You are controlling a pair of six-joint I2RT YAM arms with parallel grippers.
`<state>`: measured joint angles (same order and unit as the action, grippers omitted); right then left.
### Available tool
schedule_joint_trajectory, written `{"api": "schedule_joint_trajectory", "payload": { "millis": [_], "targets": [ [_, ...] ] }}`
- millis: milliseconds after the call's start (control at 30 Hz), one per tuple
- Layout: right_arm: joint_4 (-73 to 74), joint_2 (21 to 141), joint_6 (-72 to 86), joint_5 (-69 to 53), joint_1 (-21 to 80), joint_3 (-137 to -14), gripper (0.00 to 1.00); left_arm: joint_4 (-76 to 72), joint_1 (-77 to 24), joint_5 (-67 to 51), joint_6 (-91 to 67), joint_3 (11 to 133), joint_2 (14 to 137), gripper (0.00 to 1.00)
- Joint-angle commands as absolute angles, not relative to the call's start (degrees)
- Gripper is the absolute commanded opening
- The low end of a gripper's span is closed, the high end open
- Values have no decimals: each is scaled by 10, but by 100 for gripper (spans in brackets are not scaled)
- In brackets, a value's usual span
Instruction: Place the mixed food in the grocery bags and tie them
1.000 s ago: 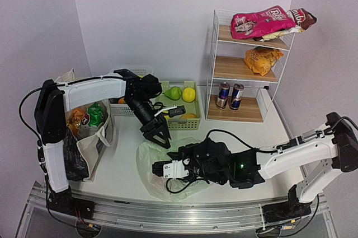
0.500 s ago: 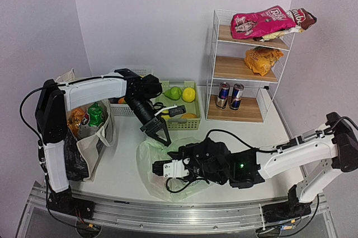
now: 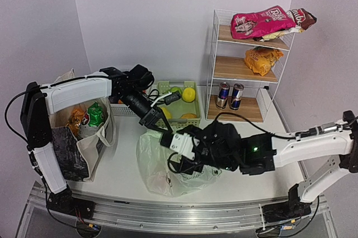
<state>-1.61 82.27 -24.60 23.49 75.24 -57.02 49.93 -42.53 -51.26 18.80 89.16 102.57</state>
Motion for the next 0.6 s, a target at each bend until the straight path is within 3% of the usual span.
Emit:
{"api": "schedule_joint_trajectory", "payload": {
  "millis": [0, 167, 333, 567],
  "targets": [
    [131, 735, -34, 157, 734, -639, 88, 450, -424, -511, 141, 868, 994, 0],
    [229, 684, 130, 125, 714, -658, 82, 437, -425, -514, 129, 855, 992, 0],
    [272, 677, 319, 114, 688, -636, 67, 429, -425, -515, 127, 849, 991, 0],
    [274, 731, 357, 103, 678, -637, 62, 424, -425, -514, 126, 842, 989, 0]
  ]
}}
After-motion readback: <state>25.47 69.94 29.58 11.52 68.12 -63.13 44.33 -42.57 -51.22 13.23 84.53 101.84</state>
